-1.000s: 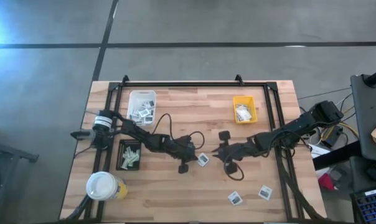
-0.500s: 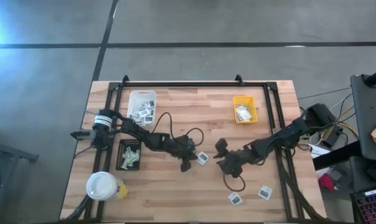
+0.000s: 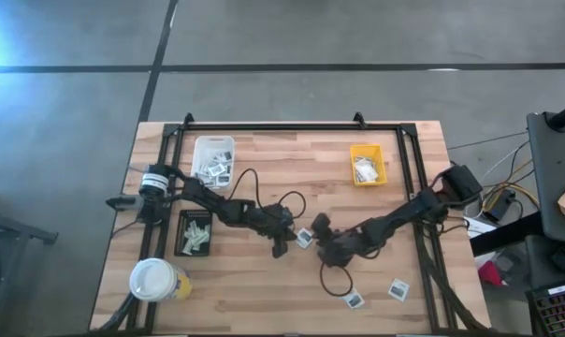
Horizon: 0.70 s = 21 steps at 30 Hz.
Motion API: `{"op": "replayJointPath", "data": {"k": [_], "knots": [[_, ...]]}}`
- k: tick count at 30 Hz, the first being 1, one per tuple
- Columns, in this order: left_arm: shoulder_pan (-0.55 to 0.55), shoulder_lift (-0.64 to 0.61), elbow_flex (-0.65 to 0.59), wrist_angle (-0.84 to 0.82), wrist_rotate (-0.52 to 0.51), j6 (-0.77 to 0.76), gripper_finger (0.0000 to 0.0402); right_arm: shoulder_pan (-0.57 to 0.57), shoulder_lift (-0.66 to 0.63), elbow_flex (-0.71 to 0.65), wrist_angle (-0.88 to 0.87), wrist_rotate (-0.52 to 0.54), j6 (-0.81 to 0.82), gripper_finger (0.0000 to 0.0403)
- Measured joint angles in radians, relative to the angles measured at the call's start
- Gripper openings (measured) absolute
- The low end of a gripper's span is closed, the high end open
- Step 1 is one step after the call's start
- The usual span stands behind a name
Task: Pick & Place First Aid Supplies
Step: Put the gray towelette pack into the white bin
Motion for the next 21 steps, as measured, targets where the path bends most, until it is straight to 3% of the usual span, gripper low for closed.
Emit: {"op": "replayJointPath", "data": {"k": [21], "knots": [[0.003,0.002,0.003,0.024,-0.012,-0.180,0.0000,-0.018,0.086,0.007,0.069,0.054,-0.135,0.0114]]}}
